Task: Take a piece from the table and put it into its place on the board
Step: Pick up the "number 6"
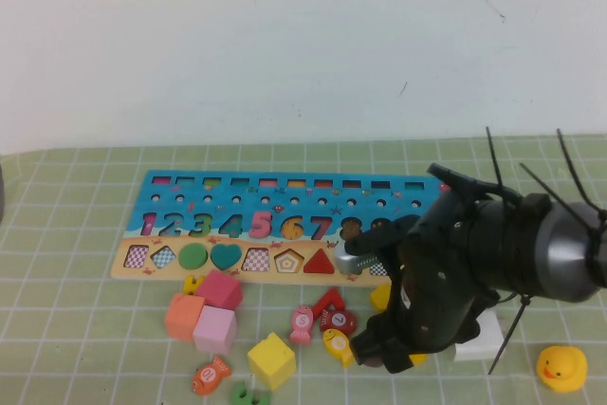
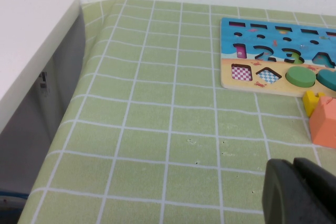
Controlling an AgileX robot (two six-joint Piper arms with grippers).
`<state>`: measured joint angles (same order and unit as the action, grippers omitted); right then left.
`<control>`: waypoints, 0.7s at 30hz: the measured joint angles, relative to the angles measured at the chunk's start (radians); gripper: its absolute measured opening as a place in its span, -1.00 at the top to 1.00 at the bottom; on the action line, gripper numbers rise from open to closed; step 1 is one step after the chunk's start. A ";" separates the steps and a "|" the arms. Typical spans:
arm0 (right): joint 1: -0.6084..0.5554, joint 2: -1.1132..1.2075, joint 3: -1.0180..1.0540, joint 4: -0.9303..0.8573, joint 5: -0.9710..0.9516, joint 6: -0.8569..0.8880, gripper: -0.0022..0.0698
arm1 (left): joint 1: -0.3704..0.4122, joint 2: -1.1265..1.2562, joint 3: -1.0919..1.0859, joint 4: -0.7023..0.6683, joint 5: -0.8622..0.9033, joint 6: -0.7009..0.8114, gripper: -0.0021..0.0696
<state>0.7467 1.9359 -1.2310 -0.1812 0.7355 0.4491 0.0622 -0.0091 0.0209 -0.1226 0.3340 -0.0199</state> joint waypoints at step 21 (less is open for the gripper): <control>0.000 0.047 -0.006 -0.015 -0.037 0.027 0.18 | 0.000 0.000 0.000 0.000 0.000 0.000 0.95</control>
<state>0.7467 1.9824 -1.2375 -0.1964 0.6980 0.4760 0.0622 -0.0091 0.0209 -0.1226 0.3340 -0.0199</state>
